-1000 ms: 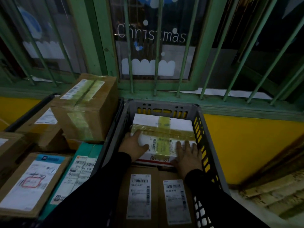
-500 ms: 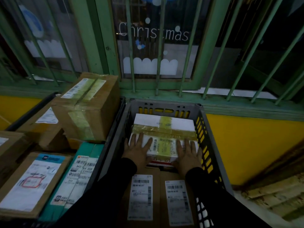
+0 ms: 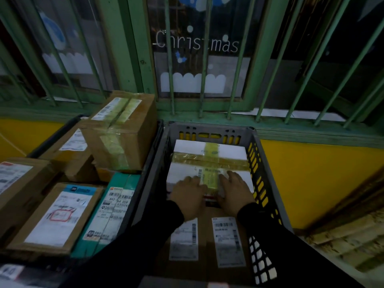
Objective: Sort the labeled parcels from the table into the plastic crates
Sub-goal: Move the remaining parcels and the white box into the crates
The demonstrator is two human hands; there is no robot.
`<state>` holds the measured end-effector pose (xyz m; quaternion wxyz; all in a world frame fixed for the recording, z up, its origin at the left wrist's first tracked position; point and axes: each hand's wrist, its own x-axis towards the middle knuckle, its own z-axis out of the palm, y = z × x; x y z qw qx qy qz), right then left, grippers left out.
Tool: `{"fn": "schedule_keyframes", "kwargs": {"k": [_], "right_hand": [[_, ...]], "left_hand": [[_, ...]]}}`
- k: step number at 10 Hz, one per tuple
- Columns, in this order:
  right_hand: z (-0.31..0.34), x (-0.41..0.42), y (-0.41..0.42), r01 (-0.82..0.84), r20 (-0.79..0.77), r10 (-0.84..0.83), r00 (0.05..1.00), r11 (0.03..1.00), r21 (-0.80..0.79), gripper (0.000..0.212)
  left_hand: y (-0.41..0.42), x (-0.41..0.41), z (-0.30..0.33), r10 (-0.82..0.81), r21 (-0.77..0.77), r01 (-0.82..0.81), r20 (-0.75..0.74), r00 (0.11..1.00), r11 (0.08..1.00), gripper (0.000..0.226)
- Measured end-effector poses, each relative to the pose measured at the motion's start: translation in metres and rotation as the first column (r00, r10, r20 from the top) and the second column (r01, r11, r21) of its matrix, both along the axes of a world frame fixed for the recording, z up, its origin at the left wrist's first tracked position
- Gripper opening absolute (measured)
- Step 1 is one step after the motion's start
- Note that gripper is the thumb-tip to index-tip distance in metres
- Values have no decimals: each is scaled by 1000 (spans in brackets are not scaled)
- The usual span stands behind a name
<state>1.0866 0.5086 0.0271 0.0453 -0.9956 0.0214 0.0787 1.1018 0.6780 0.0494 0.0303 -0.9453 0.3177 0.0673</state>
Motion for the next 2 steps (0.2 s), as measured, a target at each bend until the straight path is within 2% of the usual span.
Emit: {"fn": "schedule_keyframes", "kwargs": {"k": [1,2], "right_hand": [[10,-14,7,-34,10,34,999,998,52,55],[13,-25,0,-42,-89,47,995,997,59,49]], "left_hand": [[-9,-26,-17,-63,169,120,-307,950,978,45],[-8,-33,-32,-6,236,136,-481,877,962,56]]}}
